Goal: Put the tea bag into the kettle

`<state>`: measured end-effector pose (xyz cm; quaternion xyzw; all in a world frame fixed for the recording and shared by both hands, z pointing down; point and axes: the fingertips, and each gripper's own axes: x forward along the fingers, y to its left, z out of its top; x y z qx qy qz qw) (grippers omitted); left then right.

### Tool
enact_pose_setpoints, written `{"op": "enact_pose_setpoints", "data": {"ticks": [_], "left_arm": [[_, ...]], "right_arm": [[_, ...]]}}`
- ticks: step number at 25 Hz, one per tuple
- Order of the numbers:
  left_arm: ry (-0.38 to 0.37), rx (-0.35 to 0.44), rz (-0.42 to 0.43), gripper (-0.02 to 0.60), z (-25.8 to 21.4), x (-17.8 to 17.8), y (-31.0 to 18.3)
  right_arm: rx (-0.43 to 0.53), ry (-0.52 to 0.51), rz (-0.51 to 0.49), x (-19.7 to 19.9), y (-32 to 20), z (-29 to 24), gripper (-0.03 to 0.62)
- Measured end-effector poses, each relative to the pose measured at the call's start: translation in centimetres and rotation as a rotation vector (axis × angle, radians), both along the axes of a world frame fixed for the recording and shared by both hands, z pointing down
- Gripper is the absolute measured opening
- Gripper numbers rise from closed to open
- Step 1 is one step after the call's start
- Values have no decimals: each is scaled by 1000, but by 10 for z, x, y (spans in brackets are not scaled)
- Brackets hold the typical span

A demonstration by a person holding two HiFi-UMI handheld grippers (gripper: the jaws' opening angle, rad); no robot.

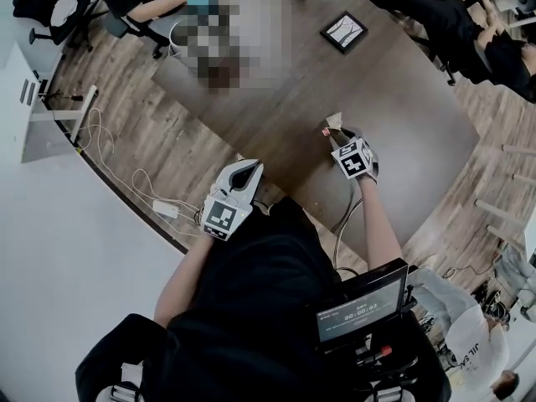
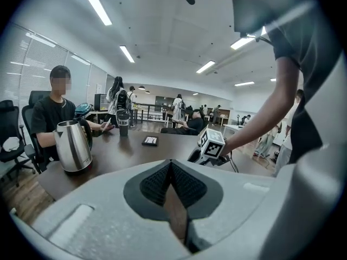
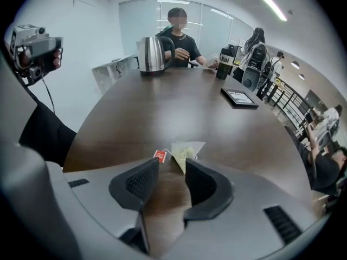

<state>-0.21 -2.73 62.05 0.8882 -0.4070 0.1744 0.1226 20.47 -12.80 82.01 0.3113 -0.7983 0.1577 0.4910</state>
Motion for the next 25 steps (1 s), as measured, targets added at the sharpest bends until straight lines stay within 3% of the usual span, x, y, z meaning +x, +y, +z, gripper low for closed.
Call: {"op": "enact_pose_setpoints", "data": {"ticks": [15, 25], "left_arm": [[-24, -29, -51, 2, 8, -25, 0], [-37, -39, -53, 2, 12, -25, 0]], "right_arm": [[-58, 47, 15, -3, -30, 26, 144], [-106, -5, 25, -3, -30, 34, 144]]}}
